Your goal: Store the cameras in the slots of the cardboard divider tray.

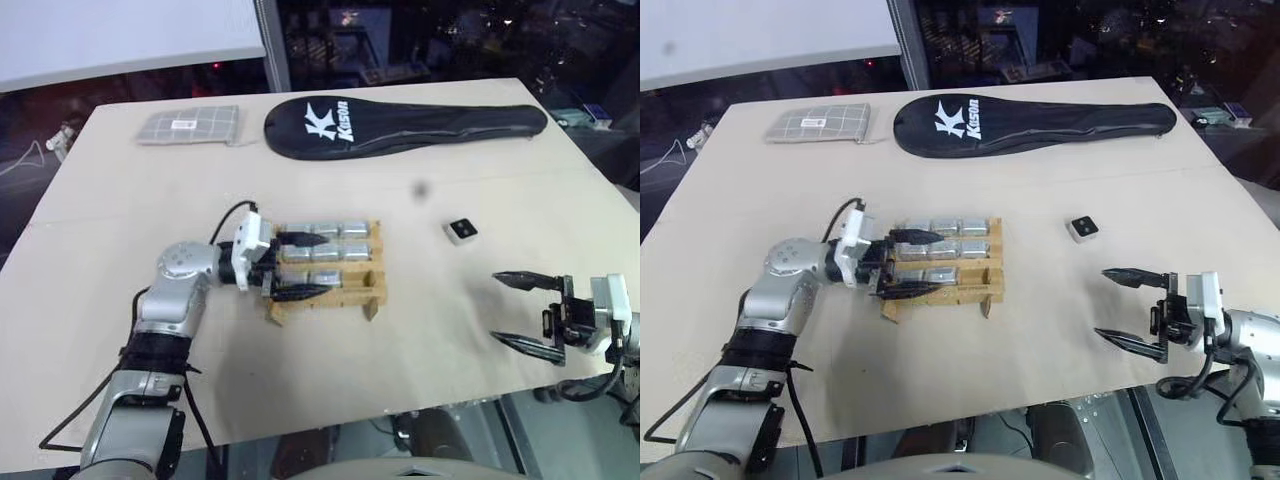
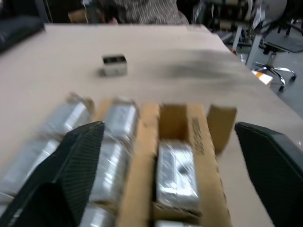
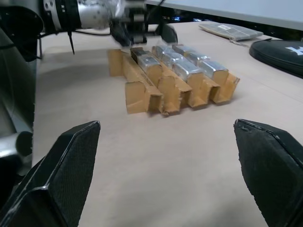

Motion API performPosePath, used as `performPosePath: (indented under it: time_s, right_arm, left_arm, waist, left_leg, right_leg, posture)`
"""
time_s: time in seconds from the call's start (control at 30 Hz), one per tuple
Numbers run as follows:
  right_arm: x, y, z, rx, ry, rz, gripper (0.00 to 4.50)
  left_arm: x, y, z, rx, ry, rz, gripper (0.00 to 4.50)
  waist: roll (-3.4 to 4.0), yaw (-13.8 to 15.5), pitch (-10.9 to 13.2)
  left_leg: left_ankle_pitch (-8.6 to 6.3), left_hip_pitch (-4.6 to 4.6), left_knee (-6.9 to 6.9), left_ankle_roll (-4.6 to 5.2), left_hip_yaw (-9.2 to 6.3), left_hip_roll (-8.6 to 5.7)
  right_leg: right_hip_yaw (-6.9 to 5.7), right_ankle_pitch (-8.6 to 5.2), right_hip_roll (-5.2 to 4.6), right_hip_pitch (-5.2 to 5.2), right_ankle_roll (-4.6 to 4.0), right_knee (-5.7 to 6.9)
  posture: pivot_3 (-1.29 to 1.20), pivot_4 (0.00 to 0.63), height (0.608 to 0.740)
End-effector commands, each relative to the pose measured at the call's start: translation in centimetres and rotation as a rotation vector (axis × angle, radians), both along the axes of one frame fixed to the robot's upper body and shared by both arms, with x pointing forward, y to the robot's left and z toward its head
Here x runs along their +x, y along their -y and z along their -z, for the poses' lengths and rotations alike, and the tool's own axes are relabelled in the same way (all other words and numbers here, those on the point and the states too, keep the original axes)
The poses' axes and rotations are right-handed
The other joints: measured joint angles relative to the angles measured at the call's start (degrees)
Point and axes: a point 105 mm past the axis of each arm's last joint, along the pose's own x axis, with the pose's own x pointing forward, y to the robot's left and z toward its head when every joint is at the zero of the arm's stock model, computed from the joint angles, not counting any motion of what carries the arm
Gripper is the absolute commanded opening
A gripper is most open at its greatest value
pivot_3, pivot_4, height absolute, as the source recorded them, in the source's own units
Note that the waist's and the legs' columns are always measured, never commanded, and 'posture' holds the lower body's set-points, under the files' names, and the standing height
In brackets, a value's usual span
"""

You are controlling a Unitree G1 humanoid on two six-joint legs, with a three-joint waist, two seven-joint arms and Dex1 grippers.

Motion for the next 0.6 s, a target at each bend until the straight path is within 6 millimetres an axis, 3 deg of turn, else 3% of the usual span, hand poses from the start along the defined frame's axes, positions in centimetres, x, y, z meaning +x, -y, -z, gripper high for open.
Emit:
performPosePath:
  time_s: [0.03,0.17,0.27,0.33,0.47,0.6]
  right_arm:
    - [1.2,0.2,-1.3,0.019,0.046,0.105,4.5]
    - [4.5,-0.4,-2.2,0.03,0.075,0.277,4.5]
    - [7.9,-1.0,-2.5,0.082,0.075,0.465,4.5]
    - [8.8,-2.3,-2.5,0.142,0.074,0.503,4.5]
    - [10.6,-3.5,-0.6,0.058,0.013,0.728,4.5]
    - [12.0,-4.1,1.0,-0.004,-0.071,0.83,4.5]
  left_arm:
    - [-1.3,-0.8,-5.2,-0.06,0.077,-0.002,4.45]
    - [-3.1,-1.6,-7.3,-0.031,0.083,-0.026,4.45]
    - [-4.5,-2.9,-8.1,0.039,0.092,-0.077,4.45]
    - [-5.2,-3.6,-8.2,0.083,0.087,-0.119,4.45]
    - [-6.2,-4.6,-8.6,0.093,0.086,-0.191,4.45]
    - [-7.3,-5.1,-8.3,0.1,0.059,-0.232,4.45]
  waist:
    - [-0.02,-0.1,0.0]
    - [-0.01,-0.4,0.0]
    - [-0.06,-0.6,0.1]
    - [-0.04,-0.8,0.1]
    - [0.0,-0.3,0.1]
    - [0.02,-0.2,0.1]
  left_leg:
    - [0.0,-0.12,-0.02,0.0,-0.11,0.04]
    - [0.0,-0.14,-0.03,0.0,-0.09,0.07]
    - [0.0,-0.11,-0.02,0.0,-0.09,0.04]
    - [0.0,-0.13,-0.04,-0.01,-0.07,0.13]
    - [0.01,-0.3,-0.19,-0.03,-0.1,0.15]
    - [0.02,-0.47,-0.2,-0.05,-0.04,-0.01]
  right_leg:
    - [0.04,0.01,-0.01,-0.13,0.0,0.01]
    - [0.1,0.01,-0.02,-0.2,0.01,0.02]
    - [0.1,-0.01,-0.02,-0.18,0.0,0.02]
    - [0.12,-0.02,0.12,-0.23,-0.03,0.03]
    - [0.06,0.0,0.11,-0.41,-0.06,0.04]
    - [0.15,0.11,-0.08,-0.59,-0.29,0.02]
  posture:
    - [0.0,0.15,0.74]
    - [0.0,0.15,0.74]
    - [0.0,0.15,0.74]
    - [0.0,0.15,0.74]
    - [0.0,0.15,0.74]
    - [0.0,0.15,0.74]
